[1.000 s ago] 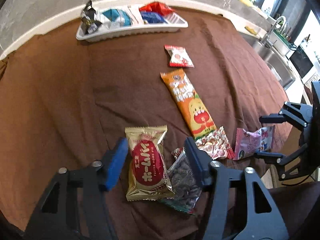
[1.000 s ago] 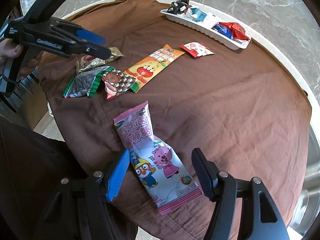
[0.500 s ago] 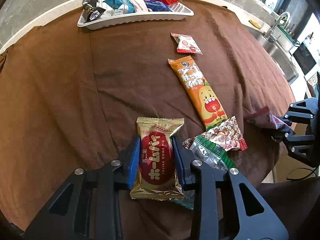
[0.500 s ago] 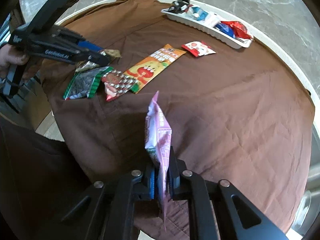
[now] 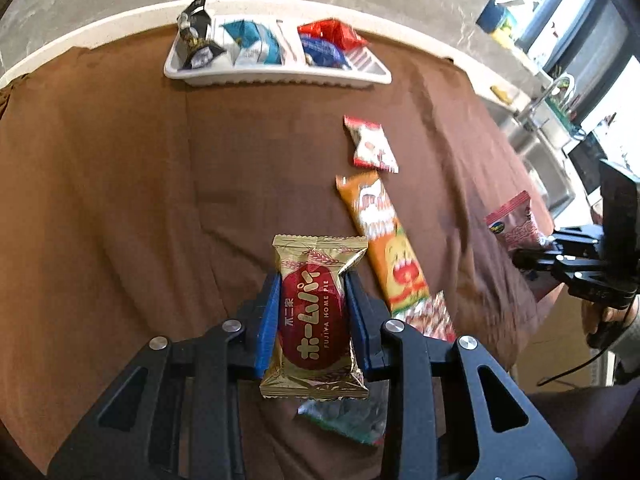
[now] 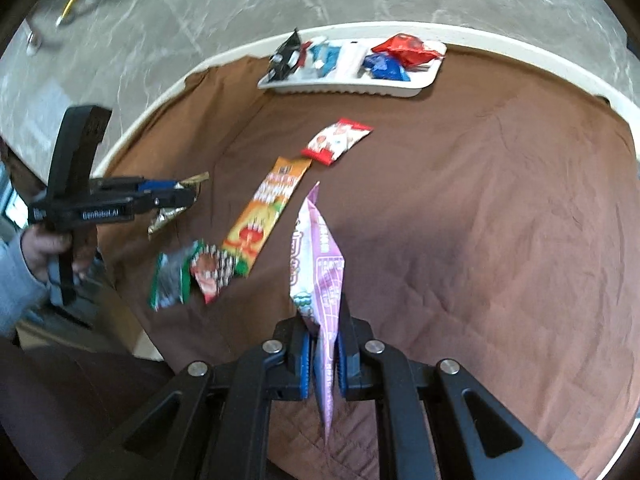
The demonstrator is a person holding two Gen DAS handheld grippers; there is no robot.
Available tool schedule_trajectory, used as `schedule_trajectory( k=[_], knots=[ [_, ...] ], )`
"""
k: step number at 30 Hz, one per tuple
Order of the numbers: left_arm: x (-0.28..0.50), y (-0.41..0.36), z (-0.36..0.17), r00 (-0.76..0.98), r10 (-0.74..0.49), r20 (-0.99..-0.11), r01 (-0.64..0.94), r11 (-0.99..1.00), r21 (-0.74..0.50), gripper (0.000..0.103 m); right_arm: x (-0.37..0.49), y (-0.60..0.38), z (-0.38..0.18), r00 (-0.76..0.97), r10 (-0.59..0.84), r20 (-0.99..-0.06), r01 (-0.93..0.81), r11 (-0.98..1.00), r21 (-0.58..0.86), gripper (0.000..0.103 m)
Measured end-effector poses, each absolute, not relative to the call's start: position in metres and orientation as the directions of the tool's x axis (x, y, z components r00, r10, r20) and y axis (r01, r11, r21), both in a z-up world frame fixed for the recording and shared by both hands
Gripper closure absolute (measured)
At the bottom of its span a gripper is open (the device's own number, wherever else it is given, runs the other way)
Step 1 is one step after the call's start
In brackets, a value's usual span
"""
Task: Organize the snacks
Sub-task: 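Carry both packets to the white tray and open both tools inside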
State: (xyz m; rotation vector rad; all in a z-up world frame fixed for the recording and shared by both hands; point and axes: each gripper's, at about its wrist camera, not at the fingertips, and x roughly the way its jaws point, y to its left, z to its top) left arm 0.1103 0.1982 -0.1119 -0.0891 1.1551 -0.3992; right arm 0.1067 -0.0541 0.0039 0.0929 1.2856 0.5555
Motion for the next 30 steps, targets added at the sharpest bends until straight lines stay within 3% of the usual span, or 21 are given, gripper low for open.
schedule_trajectory(
  k=[19, 27, 30],
  knots=[
    [0.275, 0.215, -0.071, 0.431, -0.455, -0.779, 0.282, 0.888, -0.363, 0.074, 0.265, -0.048, 0.009, 0.231, 0.586, -0.777, -0.167, 0.811, 0.561, 0.092],
    [0.368, 0.225, -0.070, 0.474, -0.441, -0.763, 0.255, 0.897, -0.360, 0.074, 0.358, -0.032, -0.007, 0.268, 0.600, -0.754, -0.084, 0.794, 0.602, 0.091],
    [0.406, 0.229, -0.075, 0.508, -0.379, -0.774, 0.192, 0.925, -0.326, 0.072, 0.394, -0.025, -0.020, 0.272, 0.601, -0.751, -0.054, 0.789, 0.612, 0.087]
  ],
)
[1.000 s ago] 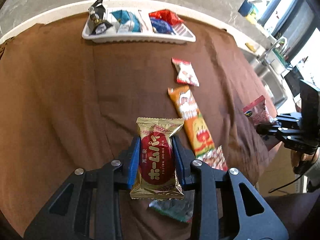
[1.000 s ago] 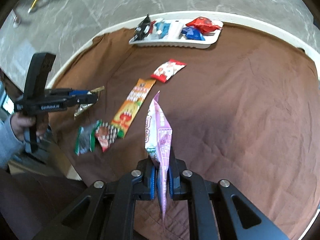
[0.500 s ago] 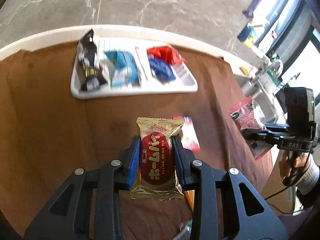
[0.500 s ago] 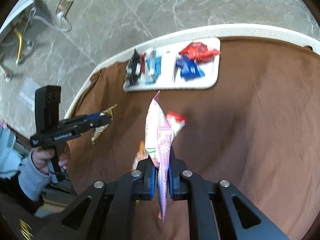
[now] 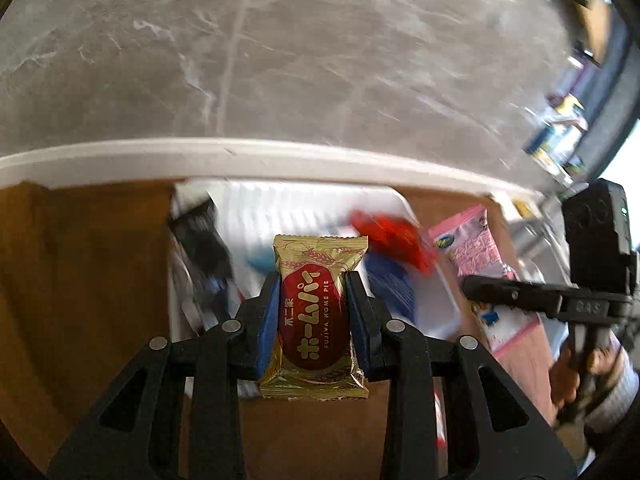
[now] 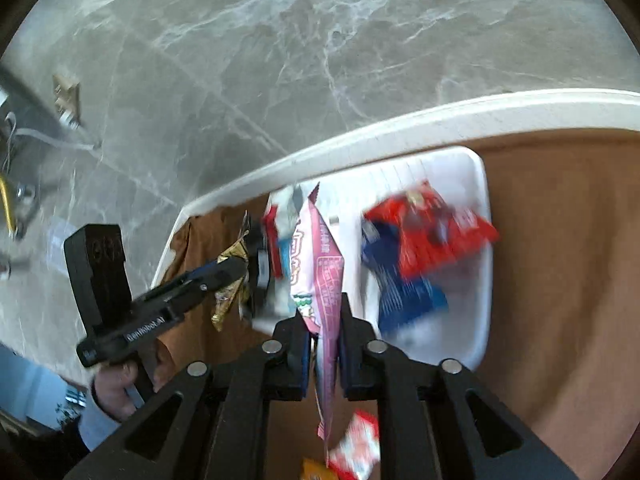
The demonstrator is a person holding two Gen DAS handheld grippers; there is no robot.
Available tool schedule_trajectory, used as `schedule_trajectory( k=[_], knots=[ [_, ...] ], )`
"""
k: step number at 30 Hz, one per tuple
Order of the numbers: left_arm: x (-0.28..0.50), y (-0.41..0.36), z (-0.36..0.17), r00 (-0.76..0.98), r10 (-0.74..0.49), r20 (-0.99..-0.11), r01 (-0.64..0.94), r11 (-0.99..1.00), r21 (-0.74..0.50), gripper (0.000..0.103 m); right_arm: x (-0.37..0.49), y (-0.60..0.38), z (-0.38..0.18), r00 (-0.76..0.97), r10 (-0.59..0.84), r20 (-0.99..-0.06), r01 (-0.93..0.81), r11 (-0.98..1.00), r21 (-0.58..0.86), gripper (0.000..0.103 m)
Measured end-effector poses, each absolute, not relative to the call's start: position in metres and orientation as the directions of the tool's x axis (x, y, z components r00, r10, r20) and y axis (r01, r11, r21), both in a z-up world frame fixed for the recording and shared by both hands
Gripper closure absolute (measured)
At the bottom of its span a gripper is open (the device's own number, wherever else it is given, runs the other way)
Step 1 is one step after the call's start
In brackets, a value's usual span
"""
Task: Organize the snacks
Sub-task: 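Carry both packets to the white tray and open both tools inside, then withdraw both tools over the green seed bag and patterned candy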
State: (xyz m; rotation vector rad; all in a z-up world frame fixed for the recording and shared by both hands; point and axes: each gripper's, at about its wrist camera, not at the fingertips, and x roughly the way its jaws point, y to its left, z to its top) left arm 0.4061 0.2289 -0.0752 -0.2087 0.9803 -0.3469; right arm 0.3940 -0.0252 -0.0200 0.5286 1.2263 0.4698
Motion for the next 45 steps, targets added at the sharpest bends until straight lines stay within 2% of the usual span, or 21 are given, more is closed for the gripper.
schedule_trajectory(
  k=[1, 2, 3, 5, 10, 13, 16, 20, 26, 35, 45],
  knots=[
    [0.417, 0.229, -0.079, 0.507, -0.349, -0.788, 0.173, 0.937, -0.304, 0.061, 0.404, -0.022, -0.025, 0.276, 0.571, -0.773, -0.042, 0.811, 0.584, 0.084],
    [0.425, 0.230, -0.083, 0.503, -0.327, -0.800, 0.156, 0.945, -0.288, 0.041, 0.411, -0.021, -0.029, 0.279, 0.557, -0.782, -0.042, 0.821, 0.569, 0.073],
    [0.429, 0.231, -0.085, 0.503, -0.327, -0.800, 0.149, 0.945, -0.292, 0.038, 0.415, -0.021, -0.031, 0.288, 0.545, -0.787, -0.037, 0.828, 0.560, 0.066],
    [0.435, 0.234, -0.088, 0.514, -0.339, -0.788, 0.150, 0.940, -0.307, 0.038, 0.420, -0.024, -0.034, 0.304, 0.527, -0.794, -0.033, 0.838, 0.544, 0.063],
    [0.424, 0.237, -0.082, 0.572, -0.289, -0.768, 0.153, 0.957, -0.246, 0.038, 0.410, -0.040, -0.025, 0.357, 0.525, -0.773, -0.040, 0.835, 0.548, 0.063],
    [0.401, 0.237, -0.076, 0.586, -0.307, -0.750, 0.162, 0.951, -0.262, 0.038, 0.400, -0.045, -0.015, 0.372, 0.536, -0.758, -0.058, 0.828, 0.557, 0.063],
    [0.375, 0.231, -0.064, 0.586, -0.330, -0.740, 0.188, 0.944, -0.272, 0.038, 0.380, -0.047, -0.003, 0.375, 0.534, -0.758, -0.096, 0.836, 0.541, 0.054],
    [0.342, 0.221, -0.054, 0.569, -0.358, -0.741, 0.225, 0.934, -0.278, 0.038, 0.347, -0.041, 0.009, 0.343, 0.539, -0.769, -0.154, 0.840, 0.520, 0.053],
    [0.276, 0.204, -0.051, 0.517, -0.374, -0.770, 0.304, 0.921, -0.244, 0.038, 0.288, -0.034, 0.018, 0.300, 0.518, -0.801, -0.222, 0.855, 0.469, 0.051],
    [0.176, 0.179, -0.066, 0.382, -0.407, -0.830, 0.441, 0.869, -0.223, 0.037, 0.210, -0.006, -0.004, 0.184, 0.498, -0.847, -0.295, 0.850, 0.436, 0.051],
    [0.079, 0.153, -0.095, 0.203, -0.410, -0.889, 0.602, 0.768, -0.217, 0.037, 0.149, 0.038, -0.011, 0.073, 0.435, -0.897, -0.542, 0.773, 0.331, 0.049]
  ],
)
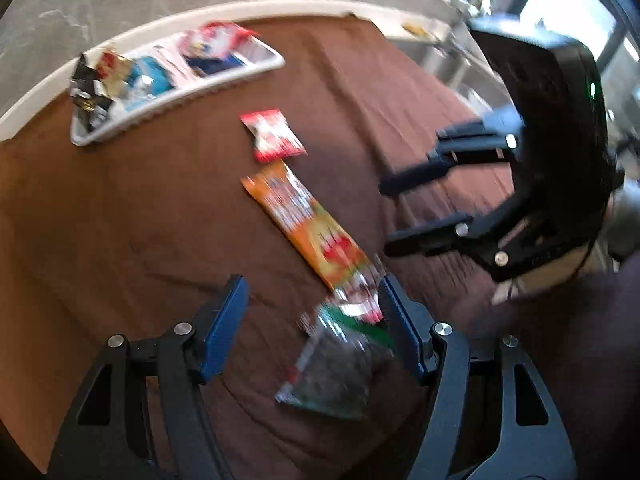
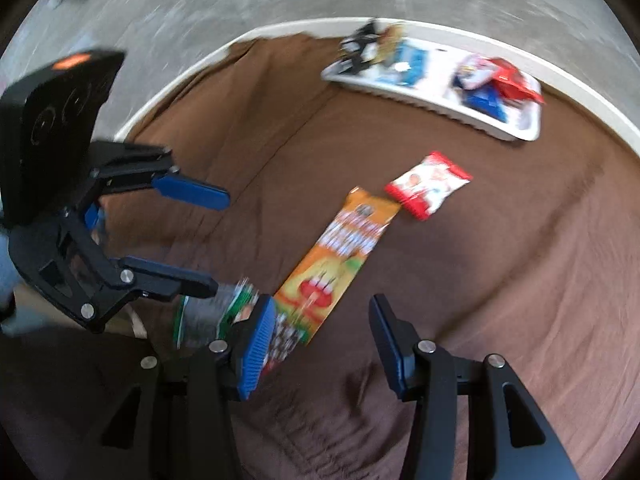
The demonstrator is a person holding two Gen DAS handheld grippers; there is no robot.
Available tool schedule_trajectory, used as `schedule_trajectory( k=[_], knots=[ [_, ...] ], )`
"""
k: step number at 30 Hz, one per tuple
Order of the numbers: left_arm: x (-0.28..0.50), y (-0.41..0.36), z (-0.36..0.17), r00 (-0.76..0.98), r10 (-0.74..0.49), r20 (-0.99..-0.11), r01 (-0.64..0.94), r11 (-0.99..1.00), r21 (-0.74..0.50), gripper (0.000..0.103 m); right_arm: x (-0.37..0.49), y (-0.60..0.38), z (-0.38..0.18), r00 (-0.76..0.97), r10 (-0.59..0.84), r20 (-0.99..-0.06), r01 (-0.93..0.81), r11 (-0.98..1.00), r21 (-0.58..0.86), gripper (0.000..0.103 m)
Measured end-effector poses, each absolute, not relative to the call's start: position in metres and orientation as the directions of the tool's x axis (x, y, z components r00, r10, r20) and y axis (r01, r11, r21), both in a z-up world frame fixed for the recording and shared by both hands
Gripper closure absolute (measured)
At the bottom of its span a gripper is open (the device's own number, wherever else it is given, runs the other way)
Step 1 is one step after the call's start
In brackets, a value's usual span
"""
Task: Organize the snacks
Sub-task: 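Withdraw both tools over the green seed bag and patterned candy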
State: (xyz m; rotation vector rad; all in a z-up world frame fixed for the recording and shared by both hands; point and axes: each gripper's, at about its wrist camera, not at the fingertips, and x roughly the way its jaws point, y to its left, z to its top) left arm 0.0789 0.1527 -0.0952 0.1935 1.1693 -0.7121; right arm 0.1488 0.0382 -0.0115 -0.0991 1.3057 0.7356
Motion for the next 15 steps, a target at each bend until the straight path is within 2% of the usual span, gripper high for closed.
schedule_trajectory(
  k=[5, 15],
  knots=[
    [0.054, 0.144, -0.113, 0.145, -0.386, -0.911, 0.638, 0.740, -0.212, 0.037, 0.133, 0.048, -0.012, 0.053, 0.408, -0.911, -0.616, 0.731, 0.291, 0.046],
    [0.036, 0.129, -0.137, 0.104, -0.331, -0.938, 0.707, 0.688, -0.165, 0.037, 0.131, 0.047, -0.014, 0.052, 0.416, -0.908, -0.598, 0.741, 0.306, 0.042]
  ],
)
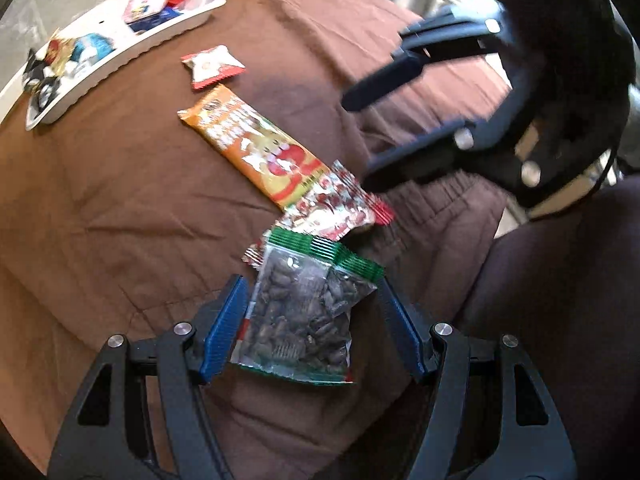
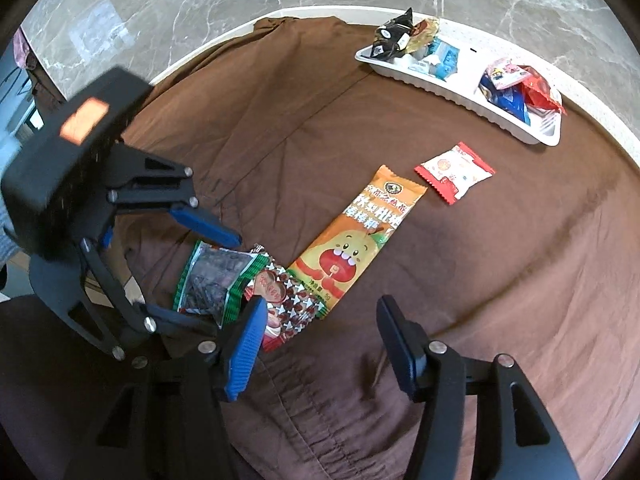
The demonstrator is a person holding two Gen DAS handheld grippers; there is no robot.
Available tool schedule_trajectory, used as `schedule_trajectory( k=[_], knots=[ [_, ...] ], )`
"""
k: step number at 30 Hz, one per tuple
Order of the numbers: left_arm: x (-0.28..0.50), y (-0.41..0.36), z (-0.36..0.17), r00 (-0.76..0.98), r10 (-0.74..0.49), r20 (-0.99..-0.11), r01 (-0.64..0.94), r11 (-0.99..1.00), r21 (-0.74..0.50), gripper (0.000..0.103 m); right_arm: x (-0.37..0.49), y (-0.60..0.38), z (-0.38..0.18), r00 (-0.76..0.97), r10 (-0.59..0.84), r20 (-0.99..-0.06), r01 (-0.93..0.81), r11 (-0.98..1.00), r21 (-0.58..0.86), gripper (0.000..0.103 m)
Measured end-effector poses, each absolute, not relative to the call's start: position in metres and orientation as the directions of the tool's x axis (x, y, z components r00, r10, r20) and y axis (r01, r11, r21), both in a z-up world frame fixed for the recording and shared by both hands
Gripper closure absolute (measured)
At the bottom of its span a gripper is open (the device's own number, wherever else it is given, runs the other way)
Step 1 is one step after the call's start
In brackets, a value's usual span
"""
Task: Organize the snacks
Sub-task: 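Withdraw both tools over the green seed bag and patterned candy, then grasp the green-topped seed bag with left tool while right tool grasps red-white patterned candy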
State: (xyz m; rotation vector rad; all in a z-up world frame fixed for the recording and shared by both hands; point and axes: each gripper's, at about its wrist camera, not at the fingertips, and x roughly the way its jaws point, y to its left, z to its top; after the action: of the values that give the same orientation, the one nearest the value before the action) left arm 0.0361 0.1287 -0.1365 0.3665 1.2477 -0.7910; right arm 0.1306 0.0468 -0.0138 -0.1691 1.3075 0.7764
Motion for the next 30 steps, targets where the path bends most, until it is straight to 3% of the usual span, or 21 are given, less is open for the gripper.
schedule_trajectory(
  k=[7, 16, 30],
  knots=[
    [0.024, 0.124, -0.141, 0.147, -0.312, -0.939, 0.759, 0.644, -0.096, 0.038, 0.135, 0.046, -0.015, 0.061, 0.420, -0.905, -0.580, 0.754, 0.310, 0.037],
    [0.033, 0.149, -0.129, 0.139, -0.374, -0.917, 0.693, 0.699, -0.179, 0.067, 0.140, 0.054, -0.019, 0.044, 0.428, -0.903, -0.591, 0.740, 0.321, 0.036],
    [0.052, 0.185, -0.128, 0.151, -0.401, -0.904, 0.582, 0.775, -0.247, 0.068, 0.126, 0.094, -0.024, -0.007, 0.404, -0.915, -0.730, 0.623, 0.281, 0.036]
  ],
)
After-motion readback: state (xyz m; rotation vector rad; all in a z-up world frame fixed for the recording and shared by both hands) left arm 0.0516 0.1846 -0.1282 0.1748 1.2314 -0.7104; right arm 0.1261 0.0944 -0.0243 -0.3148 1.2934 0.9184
